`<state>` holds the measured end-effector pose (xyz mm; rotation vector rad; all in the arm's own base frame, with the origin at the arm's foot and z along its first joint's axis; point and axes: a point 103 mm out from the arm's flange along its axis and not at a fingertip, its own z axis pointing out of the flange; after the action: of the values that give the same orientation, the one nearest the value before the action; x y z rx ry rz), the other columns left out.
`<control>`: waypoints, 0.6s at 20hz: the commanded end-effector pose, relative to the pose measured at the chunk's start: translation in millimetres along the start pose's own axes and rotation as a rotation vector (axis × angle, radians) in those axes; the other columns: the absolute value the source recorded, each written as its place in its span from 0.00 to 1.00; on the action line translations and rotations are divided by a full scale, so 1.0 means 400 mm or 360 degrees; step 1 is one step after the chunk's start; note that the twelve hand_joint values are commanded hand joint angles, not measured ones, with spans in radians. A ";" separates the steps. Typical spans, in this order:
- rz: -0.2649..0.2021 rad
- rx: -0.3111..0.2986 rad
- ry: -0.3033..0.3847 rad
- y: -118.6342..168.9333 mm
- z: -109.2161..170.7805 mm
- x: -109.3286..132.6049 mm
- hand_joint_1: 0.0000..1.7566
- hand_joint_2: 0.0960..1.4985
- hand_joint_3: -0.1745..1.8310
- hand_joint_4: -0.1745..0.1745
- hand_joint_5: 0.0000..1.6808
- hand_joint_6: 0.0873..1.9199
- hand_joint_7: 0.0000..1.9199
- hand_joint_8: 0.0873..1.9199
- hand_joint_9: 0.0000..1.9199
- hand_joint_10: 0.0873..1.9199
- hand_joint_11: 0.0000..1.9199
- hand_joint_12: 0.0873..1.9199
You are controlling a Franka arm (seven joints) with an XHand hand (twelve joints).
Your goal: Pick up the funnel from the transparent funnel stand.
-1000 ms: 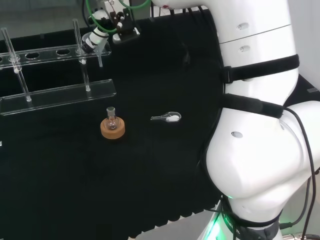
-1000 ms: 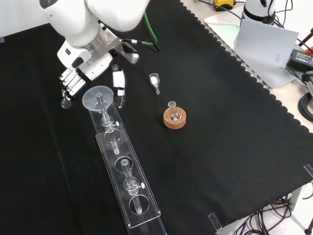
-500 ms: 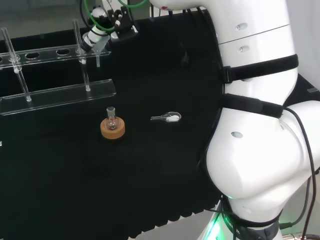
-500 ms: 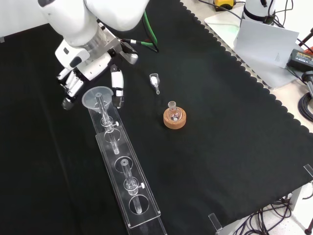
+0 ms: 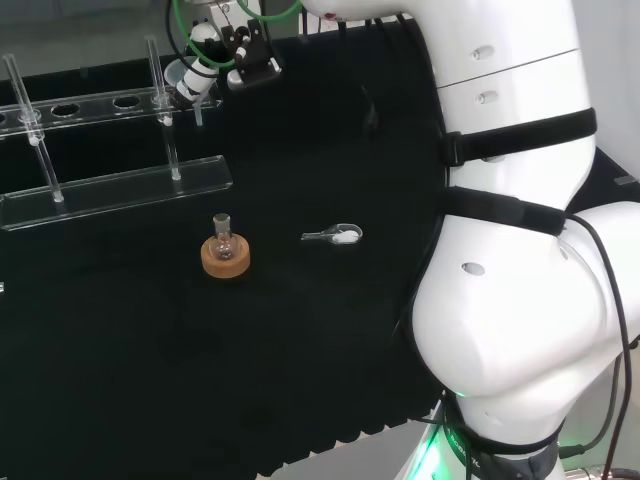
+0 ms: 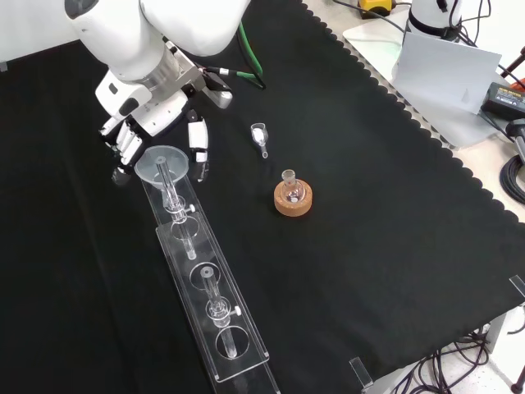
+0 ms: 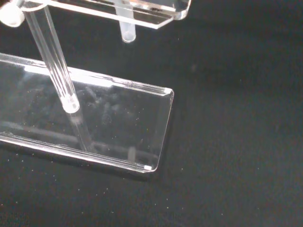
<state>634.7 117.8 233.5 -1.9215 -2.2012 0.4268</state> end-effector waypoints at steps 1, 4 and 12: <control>0.0010 -0.0101 0.0001 0.003 -0.006 0.024 0.37 0.45 0.11 0.44 0.31 0.00 0.37 0.23 0.36 0.26 0.00 0.78; 0.0006 -0.0181 0.0018 -0.007 -0.018 0.027 0.40 0.45 0.12 0.45 0.37 0.00 0.43 0.23 0.41 0.24 0.00 0.82; -0.0047 -0.0344 0.0038 -0.037 -0.078 0.017 0.48 0.41 0.20 0.53 0.46 0.12 0.58 0.18 0.56 0.13 0.03 0.83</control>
<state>633.5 128.6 247.0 -1.9872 -2.2854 0.2559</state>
